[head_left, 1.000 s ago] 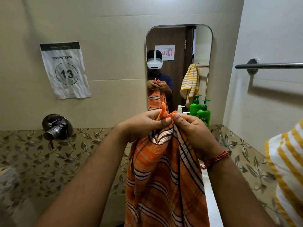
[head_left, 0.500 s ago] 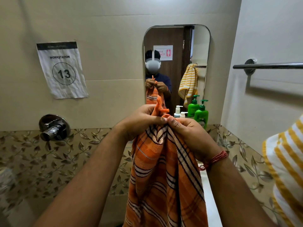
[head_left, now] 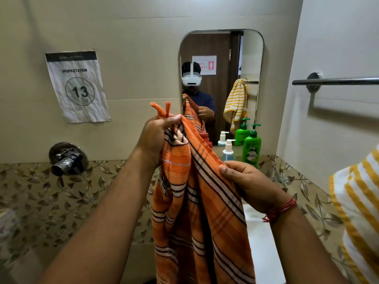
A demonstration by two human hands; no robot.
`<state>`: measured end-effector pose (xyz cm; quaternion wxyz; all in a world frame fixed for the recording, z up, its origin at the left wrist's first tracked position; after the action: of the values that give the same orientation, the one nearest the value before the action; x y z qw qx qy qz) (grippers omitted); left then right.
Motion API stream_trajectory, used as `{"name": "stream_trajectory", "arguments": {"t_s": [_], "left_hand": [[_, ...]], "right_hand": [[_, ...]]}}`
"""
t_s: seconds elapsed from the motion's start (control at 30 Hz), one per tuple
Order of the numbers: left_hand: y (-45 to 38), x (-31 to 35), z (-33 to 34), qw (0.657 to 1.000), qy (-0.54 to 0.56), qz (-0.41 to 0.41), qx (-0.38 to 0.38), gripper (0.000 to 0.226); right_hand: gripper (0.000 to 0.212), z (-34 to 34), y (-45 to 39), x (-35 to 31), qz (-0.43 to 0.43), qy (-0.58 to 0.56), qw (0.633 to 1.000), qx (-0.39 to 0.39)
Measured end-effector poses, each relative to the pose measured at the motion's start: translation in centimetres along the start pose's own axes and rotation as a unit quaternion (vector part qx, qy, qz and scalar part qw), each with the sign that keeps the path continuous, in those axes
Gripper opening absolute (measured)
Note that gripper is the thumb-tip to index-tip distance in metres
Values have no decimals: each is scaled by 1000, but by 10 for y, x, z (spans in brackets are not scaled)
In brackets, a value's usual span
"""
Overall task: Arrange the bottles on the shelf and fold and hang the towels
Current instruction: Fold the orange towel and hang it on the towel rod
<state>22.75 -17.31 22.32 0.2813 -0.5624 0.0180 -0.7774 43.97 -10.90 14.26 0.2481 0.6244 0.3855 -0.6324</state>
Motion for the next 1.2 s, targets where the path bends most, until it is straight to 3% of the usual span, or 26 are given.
{"name": "stream_trajectory", "arguments": {"t_s": [0.1,0.23,0.4,0.53,0.67,0.83,0.93,1.03,1.2], "left_hand": [[-1,2,-7,1000,-3,5,11,16],[-2,4,-18,998,-64,-1,14,8],[-5,5,-22,982,-188,3,-7,20],[10,7,-1,956,-266,21,-121,29],[27,-3,26,901,-329,-7,-282,47],[27,-12,23,902,-332,-59,-270,46],[24,-15,22,905,-322,-61,-271,33],[21,-19,20,916,-292,-44,-271,13],[20,-17,19,944,-241,15,-227,7]], "right_hand": [[55,-8,3,6,8,27,1000,5],[29,-12,3,4,-16,-10,1000,21],[29,-6,3,-15,-74,-41,995,60],[28,1,-3,-35,-101,15,993,54],[24,6,-11,-48,-101,69,992,34],[21,3,-12,-50,-104,116,987,47],[25,2,-11,-48,-113,114,985,63],[39,2,-10,-48,-117,105,986,62],[55,0,-8,-37,-75,113,991,21]]}}
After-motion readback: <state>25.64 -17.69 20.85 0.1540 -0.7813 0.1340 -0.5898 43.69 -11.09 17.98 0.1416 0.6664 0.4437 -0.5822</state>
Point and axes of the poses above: each hand's wrist, its own y-axis away from the middle knuckle, its own z-axis out of the palm, x = y × z, the point moved 2 cm from there along -y, towards the middle knuckle, and after that the axes turned 3 degrees about y, right-handed, at the moved point
